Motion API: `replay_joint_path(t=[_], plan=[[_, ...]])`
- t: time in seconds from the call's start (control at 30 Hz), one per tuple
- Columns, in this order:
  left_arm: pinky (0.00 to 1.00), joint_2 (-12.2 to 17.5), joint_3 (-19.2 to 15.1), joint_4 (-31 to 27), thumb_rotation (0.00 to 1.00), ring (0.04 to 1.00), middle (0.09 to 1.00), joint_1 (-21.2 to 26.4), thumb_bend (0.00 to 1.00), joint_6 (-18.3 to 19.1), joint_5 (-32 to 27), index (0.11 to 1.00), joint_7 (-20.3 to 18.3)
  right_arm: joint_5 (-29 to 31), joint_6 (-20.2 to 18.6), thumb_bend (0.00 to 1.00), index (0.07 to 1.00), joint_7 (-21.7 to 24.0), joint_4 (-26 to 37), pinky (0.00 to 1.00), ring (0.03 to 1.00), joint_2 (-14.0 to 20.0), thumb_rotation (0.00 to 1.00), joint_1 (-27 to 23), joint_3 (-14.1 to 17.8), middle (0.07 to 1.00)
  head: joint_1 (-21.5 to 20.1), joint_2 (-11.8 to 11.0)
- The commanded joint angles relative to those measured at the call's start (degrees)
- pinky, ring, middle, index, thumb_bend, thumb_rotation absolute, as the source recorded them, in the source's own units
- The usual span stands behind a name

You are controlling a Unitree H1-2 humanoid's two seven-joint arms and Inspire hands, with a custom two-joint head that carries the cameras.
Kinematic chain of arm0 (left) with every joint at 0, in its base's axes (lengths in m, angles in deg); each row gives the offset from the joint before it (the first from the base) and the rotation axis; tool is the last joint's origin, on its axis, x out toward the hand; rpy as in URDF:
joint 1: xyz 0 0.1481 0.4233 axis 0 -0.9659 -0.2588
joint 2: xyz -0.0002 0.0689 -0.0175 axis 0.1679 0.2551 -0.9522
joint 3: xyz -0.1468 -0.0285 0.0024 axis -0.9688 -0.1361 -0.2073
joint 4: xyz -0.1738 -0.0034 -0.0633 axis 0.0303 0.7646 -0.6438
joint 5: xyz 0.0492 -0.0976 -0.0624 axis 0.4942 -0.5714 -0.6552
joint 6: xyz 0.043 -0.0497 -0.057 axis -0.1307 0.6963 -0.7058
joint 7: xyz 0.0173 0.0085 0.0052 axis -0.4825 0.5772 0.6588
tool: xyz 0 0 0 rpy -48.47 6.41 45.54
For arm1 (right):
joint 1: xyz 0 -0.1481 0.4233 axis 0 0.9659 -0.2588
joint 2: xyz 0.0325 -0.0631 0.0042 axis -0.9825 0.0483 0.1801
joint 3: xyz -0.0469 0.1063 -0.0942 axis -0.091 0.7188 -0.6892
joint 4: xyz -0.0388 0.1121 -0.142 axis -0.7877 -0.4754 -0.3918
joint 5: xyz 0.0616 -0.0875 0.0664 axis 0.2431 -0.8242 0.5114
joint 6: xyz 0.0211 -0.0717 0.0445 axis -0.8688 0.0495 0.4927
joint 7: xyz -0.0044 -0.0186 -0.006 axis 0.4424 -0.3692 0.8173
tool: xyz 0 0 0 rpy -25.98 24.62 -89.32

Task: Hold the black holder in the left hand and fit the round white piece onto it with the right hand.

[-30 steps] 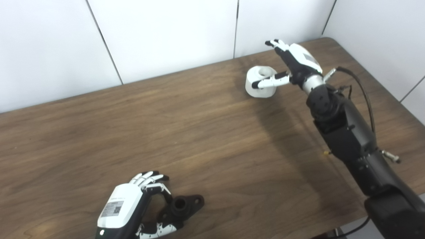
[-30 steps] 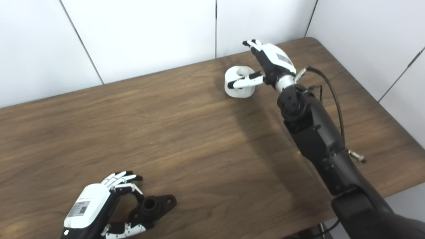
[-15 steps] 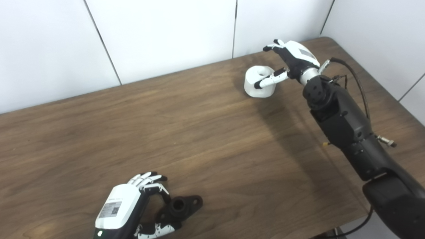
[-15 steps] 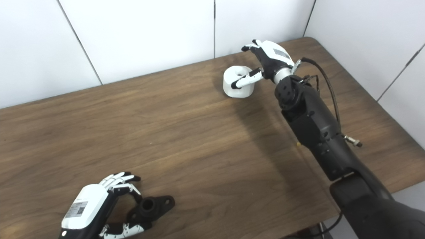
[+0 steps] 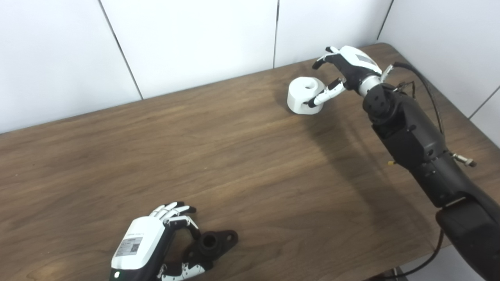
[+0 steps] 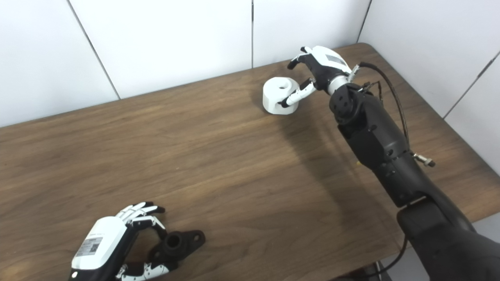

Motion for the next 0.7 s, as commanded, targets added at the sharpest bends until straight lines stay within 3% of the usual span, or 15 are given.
replay_joint_path(t=[0.0, 0.67], plan=[[0.88, 1.30, -0.20, 1.10, 0.05, 0.888, 0.817, -1.89, 0.51, 1.42, 0.34, 0.489, -2.32, -0.91, 0.14, 0.95, 0.738, -1.58, 1.26, 0.93, 1.000, 0.96, 0.26, -1.68, 0.58, 0.980, 0.03, 0.03], [0.87, 1.42, -0.41, 0.79, 0.05, 0.885, 0.814, -1.83, 0.51, 1.42, 0.30, 0.489, -2.52, -0.36, 0.35, 0.88, 0.678, -2.18, 1.10, 0.93, 1.000, 0.21, 0.26, -1.25, -0.17, 0.956, 0.02, 0.58]])
